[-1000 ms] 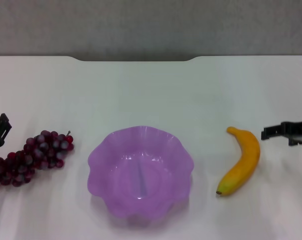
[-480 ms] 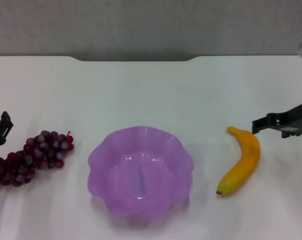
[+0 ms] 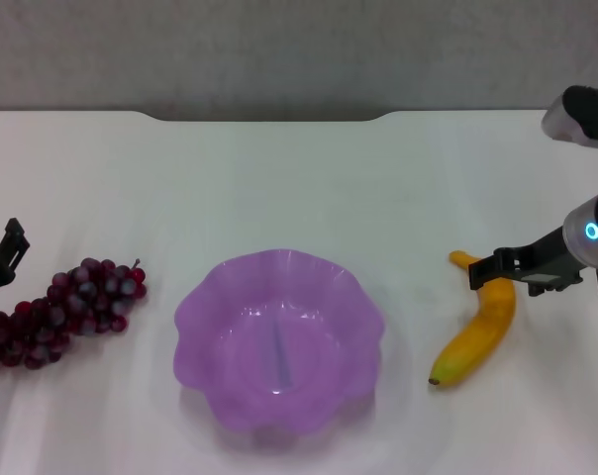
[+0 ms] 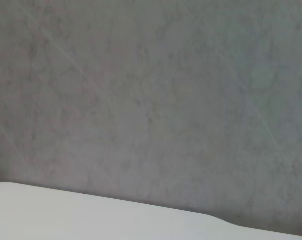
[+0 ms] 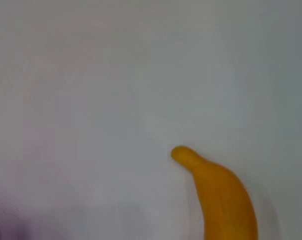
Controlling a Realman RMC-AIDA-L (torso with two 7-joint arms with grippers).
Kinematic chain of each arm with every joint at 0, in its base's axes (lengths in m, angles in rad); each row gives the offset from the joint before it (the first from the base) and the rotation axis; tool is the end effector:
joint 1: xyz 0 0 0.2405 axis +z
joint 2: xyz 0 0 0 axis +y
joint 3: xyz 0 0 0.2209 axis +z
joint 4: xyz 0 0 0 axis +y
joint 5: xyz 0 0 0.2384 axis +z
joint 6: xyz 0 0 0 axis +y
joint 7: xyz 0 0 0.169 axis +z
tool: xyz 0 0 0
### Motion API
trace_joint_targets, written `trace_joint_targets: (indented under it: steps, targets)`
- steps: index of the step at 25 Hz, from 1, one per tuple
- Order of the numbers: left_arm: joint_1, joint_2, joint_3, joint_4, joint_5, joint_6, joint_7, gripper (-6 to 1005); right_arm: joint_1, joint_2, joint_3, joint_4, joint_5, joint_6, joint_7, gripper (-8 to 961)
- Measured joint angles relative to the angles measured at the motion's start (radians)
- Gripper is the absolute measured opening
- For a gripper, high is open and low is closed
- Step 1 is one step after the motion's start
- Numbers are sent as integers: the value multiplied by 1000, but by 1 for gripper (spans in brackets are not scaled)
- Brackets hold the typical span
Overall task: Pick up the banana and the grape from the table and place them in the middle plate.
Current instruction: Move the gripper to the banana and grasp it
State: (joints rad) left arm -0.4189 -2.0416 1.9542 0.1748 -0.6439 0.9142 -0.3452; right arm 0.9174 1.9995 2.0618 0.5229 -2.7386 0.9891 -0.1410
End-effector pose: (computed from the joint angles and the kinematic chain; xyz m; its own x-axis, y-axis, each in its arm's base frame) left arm -0.3695 0.3647 0.0076 0.5563 0.1289 0.8209 0.8220 0.0592 -0.5664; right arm 0.2529 0.4500 -0.0193 0.2266 -0.9363 -0.2684 -0.8315 -0.0425 -0.5539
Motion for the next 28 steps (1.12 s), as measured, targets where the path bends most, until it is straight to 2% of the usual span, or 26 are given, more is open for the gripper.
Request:
trace_joint_targets:
  steps: [28]
  targets:
    - [1, 0, 1, 2, 0, -1, 0, 810, -7, -2, 1, -43, -7, -39, -7, 886]
